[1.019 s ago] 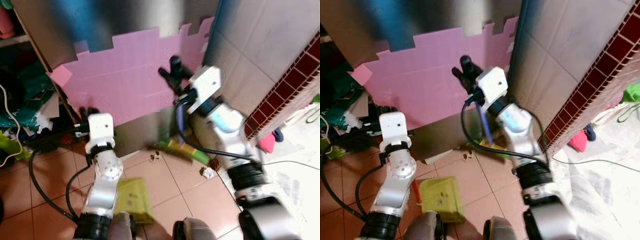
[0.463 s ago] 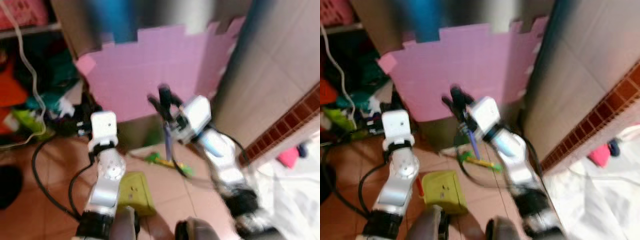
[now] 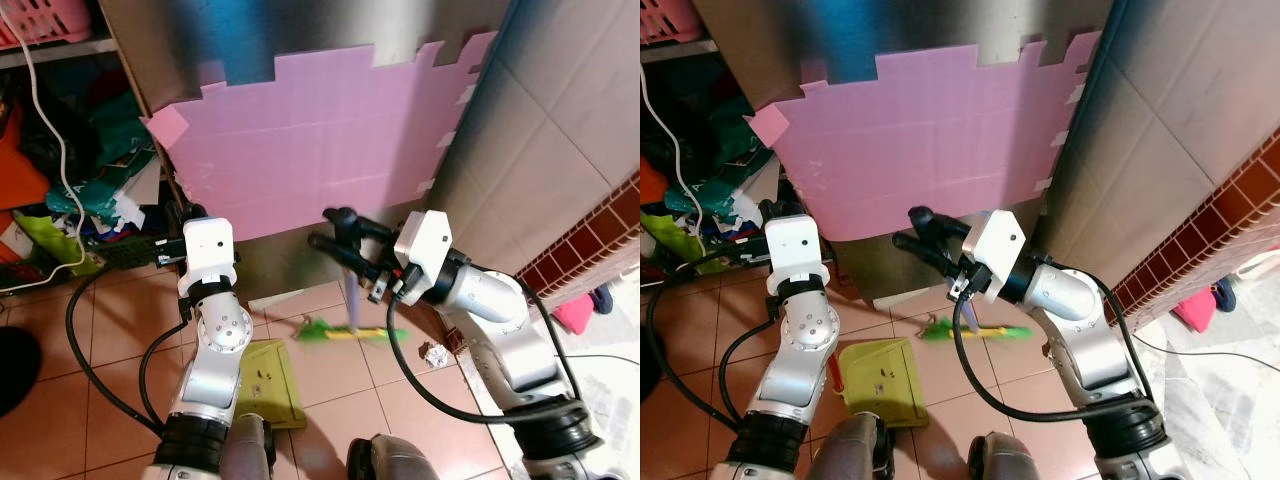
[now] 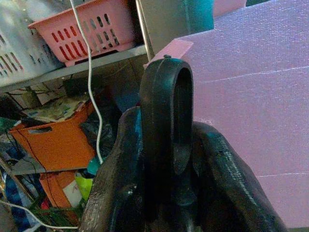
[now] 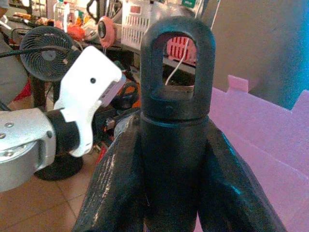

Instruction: Sweep floor

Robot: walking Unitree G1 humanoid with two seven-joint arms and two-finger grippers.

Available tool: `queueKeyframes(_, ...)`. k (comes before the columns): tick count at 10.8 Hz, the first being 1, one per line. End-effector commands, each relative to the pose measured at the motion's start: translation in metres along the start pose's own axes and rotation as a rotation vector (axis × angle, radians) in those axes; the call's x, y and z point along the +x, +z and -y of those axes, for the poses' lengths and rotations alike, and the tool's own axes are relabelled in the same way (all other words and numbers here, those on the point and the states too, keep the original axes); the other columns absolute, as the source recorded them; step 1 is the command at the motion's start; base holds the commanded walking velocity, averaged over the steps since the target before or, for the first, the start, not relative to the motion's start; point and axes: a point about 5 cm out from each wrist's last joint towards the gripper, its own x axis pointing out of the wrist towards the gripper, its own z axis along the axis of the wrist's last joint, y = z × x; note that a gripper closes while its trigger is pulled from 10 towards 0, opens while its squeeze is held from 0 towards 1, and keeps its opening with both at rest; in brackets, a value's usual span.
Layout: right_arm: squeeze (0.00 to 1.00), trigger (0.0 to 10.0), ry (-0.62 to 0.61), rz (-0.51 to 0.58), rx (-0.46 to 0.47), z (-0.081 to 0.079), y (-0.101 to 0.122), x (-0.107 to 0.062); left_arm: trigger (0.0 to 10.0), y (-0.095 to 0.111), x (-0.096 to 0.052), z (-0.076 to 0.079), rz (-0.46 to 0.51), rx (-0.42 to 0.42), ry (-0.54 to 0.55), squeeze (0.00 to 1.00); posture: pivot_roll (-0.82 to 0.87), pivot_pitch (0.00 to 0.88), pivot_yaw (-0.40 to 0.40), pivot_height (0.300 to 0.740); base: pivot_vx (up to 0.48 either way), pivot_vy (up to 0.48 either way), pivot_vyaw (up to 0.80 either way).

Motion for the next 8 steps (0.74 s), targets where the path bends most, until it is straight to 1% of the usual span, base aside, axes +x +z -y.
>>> queueKeyframes(1,0.00,10.0,-0.009,0.054,-0.019,0.005,0.016,0.002,10.0,-0.017,-0.004,-0.002,-0.072,0.043,-0.002,0.00,-0.08,0.130,0.007,0.740,0.000,0.000,0.00)
queueKeyframes(2,0.00,10.0,-0.101,0.082,-0.043,0.016,0.022,0.004,10.0,-0.018,-0.003,-0.003,-0.072,0.043,0.001,0.00,-0.08,0.124,0.007,0.740,0.000,0.000,0.00)
queueKeyframes(3,0.00,10.0,-0.279,0.128,-0.095,0.036,0.031,0.007,10.0,-0.018,-0.003,-0.002,-0.072,0.041,0.002,0.00,-0.08,0.119,0.006,0.740,0.000,0.000,0.00)
queueKeyframes(4,0.00,10.0,-0.409,0.172,-0.108,0.052,0.040,0.010,10.0,-0.016,-0.002,0.000,-0.068,0.033,0.002,0.00,-0.08,0.109,0.005,0.740,0.000,0.000,0.00)
queueKeyframes(5,0.00,10.0,-0.536,0.205,-0.153,0.070,0.051,0.015,10.0,-0.014,0.001,0.000,-0.058,0.019,-0.001,0.00,-0.08,0.100,0.003,0.740,0.000,0.000,0.00)
queueKeyframes(6,0.00,10.0,-0.573,0.202,-0.191,0.076,0.054,0.015,10.0,-0.013,0.001,-0.001,-0.055,0.016,0.000,0.00,-0.08,0.095,0.002,0.740,0.000,0.000,0.00)
queueKeyframes(7,0.00,10.0,-0.614,0.197,-0.260,0.084,0.058,0.015,10.0,-0.014,0.002,-0.002,-0.054,0.013,-0.001,0.00,-0.07,0.088,0.000,0.740,0.000,0.000,0.00)
queueKeyframes(8,0.00,10.0,-0.611,0.191,-0.300,0.086,0.059,0.015,10.0,-0.015,0.001,-0.003,-0.055,0.012,-0.002,0.00,-0.07,0.084,-0.001,0.740,0.000,0.000,0.00)
